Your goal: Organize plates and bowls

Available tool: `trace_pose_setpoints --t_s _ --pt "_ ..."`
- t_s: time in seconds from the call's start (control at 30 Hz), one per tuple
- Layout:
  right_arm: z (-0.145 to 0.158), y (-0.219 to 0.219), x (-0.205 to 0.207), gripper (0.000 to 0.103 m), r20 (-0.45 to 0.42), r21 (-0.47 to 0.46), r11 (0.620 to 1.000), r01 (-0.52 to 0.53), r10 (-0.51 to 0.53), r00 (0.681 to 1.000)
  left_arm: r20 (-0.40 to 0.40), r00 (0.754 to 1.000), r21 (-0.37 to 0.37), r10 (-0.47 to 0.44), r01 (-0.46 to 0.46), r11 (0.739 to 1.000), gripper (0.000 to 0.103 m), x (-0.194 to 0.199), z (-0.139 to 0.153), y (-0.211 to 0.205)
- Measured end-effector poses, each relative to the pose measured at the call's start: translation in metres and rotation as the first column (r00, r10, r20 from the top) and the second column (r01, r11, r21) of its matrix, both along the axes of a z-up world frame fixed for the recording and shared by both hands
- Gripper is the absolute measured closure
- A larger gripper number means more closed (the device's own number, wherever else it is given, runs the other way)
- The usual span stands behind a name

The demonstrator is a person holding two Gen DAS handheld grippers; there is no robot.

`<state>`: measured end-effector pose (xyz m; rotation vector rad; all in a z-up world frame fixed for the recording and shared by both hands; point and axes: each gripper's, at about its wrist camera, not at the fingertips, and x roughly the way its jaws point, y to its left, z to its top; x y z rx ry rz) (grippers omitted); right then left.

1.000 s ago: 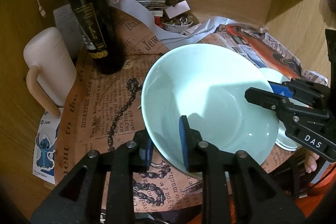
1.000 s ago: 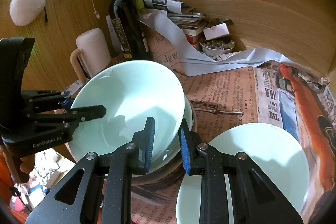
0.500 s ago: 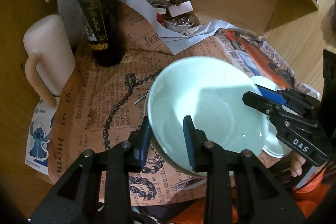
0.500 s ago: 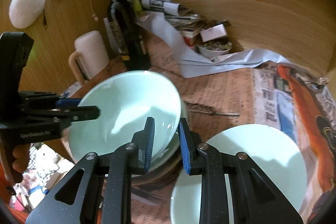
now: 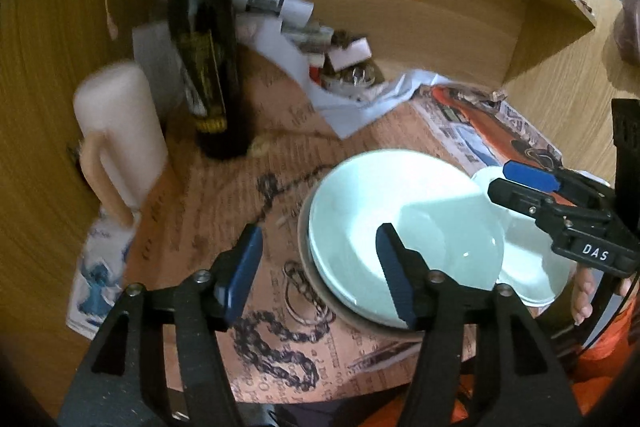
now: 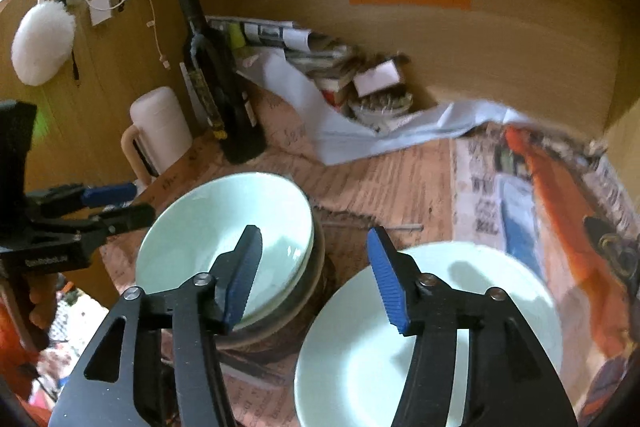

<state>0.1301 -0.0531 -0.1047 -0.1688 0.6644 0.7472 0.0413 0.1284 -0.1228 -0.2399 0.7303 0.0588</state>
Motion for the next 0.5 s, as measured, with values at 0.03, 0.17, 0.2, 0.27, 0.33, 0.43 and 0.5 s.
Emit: trace_pose_setpoints --t_s 0.03,0.17,0.2,0.27,0.33,0.43,0.5 --pt "-0.004 0.0 0.002 0.05 -0.028 0.006 1.0 -0.006 0.006 1.0 -0.011 1.0 -0.017 -0.001 0.001 1.0 0.044 0.0 -0.004 0.002" --pt "-0.013 0.003 0.005 0.05 -0.06 -0.014 1.0 0.0 -0.001 0.998 -0.031 1.0 -0.053 -0.002 0.0 0.999 0.044 0.0 -0.017 0.005" --pt "-0.016 0.004 0.005 0.05 -0.067 -0.017 1.0 0.0 -0.001 0.998 -0.035 0.999 -0.063 -0.004 0.002 0.998 0.044 0.0 -0.019 0.005" --pt "-0.02 0.006 0.008 0.05 -0.086 -0.023 1.0 0.004 -0.006 0.996 -0.046 0.999 -0.085 -0.01 0.006 0.996 0.044 0.001 -0.024 0.005" --pt "-0.023 0.007 0.01 0.05 -0.098 -0.021 1.0 0.007 -0.009 0.995 -0.051 0.999 -0.106 -0.018 0.012 0.994 0.044 0.002 -0.028 0.004" --pt "-0.025 0.01 0.012 0.05 -0.106 -0.023 1.0 0.012 -0.015 0.994 -0.051 0.998 -0.124 -0.03 0.023 0.992 0.044 0.003 -0.029 0.003" --pt "-0.025 0.012 0.011 0.05 -0.109 -0.03 1.0 0.007 -0.01 0.994 -0.053 0.998 -0.133 -0.041 0.033 0.991 0.044 0.006 -0.029 0.002"
